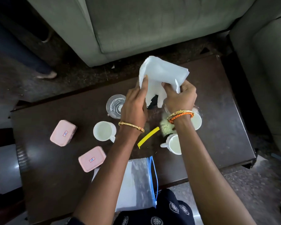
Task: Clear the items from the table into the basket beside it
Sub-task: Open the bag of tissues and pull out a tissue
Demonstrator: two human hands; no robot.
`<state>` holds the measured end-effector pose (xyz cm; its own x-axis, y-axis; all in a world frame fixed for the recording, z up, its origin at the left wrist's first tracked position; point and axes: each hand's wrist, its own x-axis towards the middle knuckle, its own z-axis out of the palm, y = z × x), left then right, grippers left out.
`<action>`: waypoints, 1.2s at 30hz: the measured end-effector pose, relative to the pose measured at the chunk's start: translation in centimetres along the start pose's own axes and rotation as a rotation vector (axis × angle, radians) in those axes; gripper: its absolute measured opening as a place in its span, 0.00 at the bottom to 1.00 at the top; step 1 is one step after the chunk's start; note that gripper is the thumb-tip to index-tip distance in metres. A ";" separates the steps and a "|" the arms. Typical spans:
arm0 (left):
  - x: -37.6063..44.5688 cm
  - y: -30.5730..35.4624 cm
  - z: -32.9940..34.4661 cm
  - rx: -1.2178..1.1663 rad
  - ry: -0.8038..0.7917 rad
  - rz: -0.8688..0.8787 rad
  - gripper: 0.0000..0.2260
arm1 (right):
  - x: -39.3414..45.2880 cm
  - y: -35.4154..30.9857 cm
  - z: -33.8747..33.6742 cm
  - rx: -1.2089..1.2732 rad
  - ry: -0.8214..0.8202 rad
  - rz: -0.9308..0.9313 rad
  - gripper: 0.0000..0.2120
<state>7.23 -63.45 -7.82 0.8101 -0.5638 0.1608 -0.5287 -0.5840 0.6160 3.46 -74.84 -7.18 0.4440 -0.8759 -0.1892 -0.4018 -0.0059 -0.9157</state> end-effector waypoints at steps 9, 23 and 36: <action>-0.1 -2.1 4.0 0.108 0.069 0.000 0.30 | 1.4 3.6 2.1 -0.128 -0.030 0.006 0.07; 0.0 -1.8 3.7 -0.015 0.132 -0.223 0.30 | 0.9 5.2 1.6 -0.284 -0.123 -0.215 0.14; 0.8 -1.8 4.4 0.214 0.103 -0.432 0.11 | 1.8 4.6 1.1 -0.341 -0.167 -0.181 0.07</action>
<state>7.74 -65.43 -12.21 0.9819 -0.1891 0.0073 -0.1700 -0.8645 0.4730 3.27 -75.97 -12.12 0.6441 -0.7560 -0.1165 -0.5349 -0.3362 -0.7751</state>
